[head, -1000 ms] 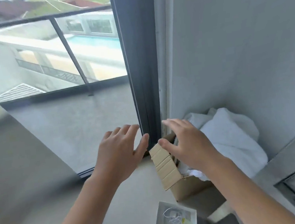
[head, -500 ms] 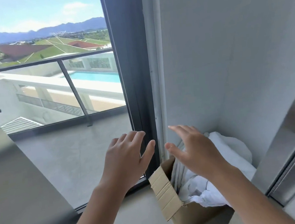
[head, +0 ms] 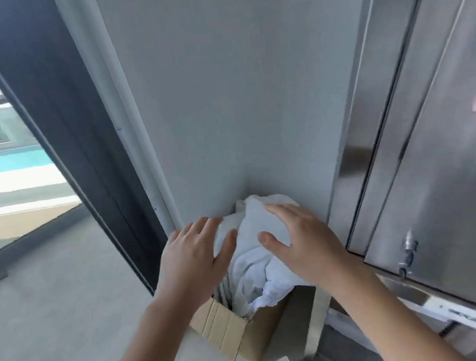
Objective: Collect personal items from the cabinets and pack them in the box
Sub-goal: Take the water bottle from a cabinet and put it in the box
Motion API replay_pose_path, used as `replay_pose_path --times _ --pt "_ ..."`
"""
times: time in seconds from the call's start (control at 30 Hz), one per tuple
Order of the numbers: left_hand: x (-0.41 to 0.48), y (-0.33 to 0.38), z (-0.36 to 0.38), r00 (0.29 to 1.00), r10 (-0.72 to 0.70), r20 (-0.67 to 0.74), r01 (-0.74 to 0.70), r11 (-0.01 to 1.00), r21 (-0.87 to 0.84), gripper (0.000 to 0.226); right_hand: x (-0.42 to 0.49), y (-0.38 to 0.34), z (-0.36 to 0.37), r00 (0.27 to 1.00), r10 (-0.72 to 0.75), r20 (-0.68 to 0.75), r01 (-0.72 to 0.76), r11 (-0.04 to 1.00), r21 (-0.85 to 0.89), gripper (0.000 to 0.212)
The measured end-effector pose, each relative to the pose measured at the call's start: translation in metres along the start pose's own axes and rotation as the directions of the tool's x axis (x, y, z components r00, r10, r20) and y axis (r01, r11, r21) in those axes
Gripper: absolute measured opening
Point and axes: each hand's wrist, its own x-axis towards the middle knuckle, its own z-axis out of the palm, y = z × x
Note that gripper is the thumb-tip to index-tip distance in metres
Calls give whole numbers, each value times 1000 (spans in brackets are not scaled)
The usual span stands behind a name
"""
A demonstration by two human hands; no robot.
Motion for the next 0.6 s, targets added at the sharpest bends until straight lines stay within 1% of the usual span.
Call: replay_pose_path --times 0.1,0.23,0.33,0.4,0.5,0.6 --pt "2 5 17 988 132 76 -127 990 -67 55 -29 8 -1 985 168 -44 -169 986 -18 62" --pt "0 41 32 946 292 139 -270 950 -154 53 -87 19 -15 922 360 -142 -367 930 -26 62" --pt "-5 93 36 882 450 140 -411 880 -239 55 -142 28 -39 847 466 -257 -490 871 -37 62" --pt "-14 131 34 840 532 110 -488 828 -277 52 -180 33 -61 787 515 -340 -555 831 -27 62" --pt "-32 185 27 769 636 72 -590 748 -302 47 -232 39 -95 695 565 -444 -628 778 8 61" --pt "-53 234 22 693 717 79 -666 678 -310 52 -282 43 -125 611 598 -519 -675 736 52 59"
